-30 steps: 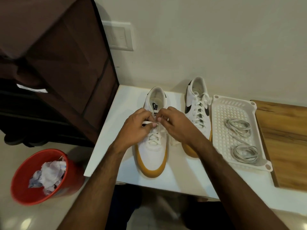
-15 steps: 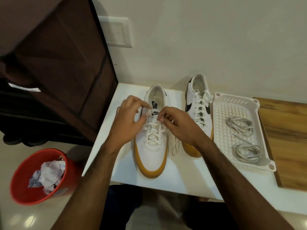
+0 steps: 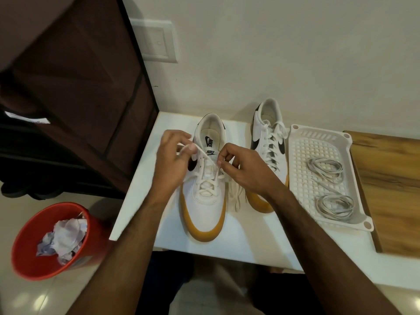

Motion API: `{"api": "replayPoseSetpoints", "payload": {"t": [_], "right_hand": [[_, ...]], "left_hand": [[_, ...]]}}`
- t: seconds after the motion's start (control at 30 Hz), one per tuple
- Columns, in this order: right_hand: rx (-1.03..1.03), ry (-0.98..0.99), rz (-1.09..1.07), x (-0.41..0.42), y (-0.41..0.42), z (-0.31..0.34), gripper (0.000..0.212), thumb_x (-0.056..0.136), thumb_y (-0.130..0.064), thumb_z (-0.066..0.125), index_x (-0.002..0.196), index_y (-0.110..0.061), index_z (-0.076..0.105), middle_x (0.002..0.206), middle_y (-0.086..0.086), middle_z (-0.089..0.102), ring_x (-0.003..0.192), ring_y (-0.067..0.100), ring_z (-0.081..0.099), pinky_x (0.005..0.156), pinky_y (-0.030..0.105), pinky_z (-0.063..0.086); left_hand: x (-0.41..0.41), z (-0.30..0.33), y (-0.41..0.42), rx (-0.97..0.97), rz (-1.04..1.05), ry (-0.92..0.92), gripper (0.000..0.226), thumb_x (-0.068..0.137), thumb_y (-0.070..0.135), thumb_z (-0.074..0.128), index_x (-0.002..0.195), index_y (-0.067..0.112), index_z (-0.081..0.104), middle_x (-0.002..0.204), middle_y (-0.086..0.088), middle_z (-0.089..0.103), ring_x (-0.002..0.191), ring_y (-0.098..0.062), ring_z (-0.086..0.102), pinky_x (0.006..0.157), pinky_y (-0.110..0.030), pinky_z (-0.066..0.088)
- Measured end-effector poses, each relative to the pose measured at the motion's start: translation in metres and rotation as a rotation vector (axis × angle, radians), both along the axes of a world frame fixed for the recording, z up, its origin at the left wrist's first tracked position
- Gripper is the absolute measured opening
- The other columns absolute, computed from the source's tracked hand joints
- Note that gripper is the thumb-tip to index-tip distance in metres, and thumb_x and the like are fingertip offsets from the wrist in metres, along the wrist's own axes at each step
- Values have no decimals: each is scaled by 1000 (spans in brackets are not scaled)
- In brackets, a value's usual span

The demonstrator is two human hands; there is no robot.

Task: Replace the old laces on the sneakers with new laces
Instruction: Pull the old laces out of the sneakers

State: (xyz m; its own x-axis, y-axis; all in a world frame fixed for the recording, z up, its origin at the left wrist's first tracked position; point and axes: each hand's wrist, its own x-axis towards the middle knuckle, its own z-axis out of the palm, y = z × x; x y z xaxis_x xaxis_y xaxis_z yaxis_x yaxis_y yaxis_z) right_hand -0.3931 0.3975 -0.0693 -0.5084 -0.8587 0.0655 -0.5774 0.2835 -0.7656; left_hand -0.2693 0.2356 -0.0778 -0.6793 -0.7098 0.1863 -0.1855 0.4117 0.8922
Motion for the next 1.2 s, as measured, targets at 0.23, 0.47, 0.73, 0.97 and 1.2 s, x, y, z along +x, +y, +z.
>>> {"api": "replayPoseSetpoints", "payload": {"t": [0.23, 0.47, 0.73, 0.97, 1.2], "right_hand": [[0, -11, 5, -1, -1, -1, 4, 99, -20, 61, 97, -22, 64, 88, -11, 66, 65, 26, 61, 62, 24, 48], [-10, -22, 14, -1, 0, -1, 4, 100, -22, 61, 98, -20, 63, 89, -8, 66, 70, 21, 62, 65, 28, 50], [11, -10, 4, 0, 0, -1, 4, 100, -23, 60, 97, -23, 62, 87, -11, 65, 68, 22, 62, 65, 28, 49], [17, -46, 6, 0, 0, 0, 6, 100, -22, 58, 96, -24, 62, 88, -10, 66, 69, 23, 63, 63, 25, 48], [10, -9, 10, 2, -3, -2, 5, 101, -24, 59, 100, -23, 63, 82, -9, 67, 70, 14, 63, 65, 27, 50]], "left_hand": [[18, 5, -16, 11, 248, 95, 21, 93, 12, 64, 113, 18, 61, 128, 3, 52, 117, -18, 59, 98, -41, 50], [5, -6, 7, -597, -376, -290, 20, 83, 31, 74, 102, 37, 69, 157, 12, 34, 145, -16, 22, 110, -42, 11], [-1, -9, 5, -444, -102, -197, 10, 91, 22, 68, 85, 27, 63, 137, 11, 55, 131, -12, 42, 102, -38, 22], [17, 4, -23, 513, 506, 207, 17, 98, 10, 56, 86, 19, 63, 107, 1, 72, 93, -11, 65, 80, -27, 49], [19, 7, -19, -106, 496, -158, 55, 87, 25, 75, 134, 10, 49, 142, -9, 43, 130, -28, 45, 106, -49, 37]]}}
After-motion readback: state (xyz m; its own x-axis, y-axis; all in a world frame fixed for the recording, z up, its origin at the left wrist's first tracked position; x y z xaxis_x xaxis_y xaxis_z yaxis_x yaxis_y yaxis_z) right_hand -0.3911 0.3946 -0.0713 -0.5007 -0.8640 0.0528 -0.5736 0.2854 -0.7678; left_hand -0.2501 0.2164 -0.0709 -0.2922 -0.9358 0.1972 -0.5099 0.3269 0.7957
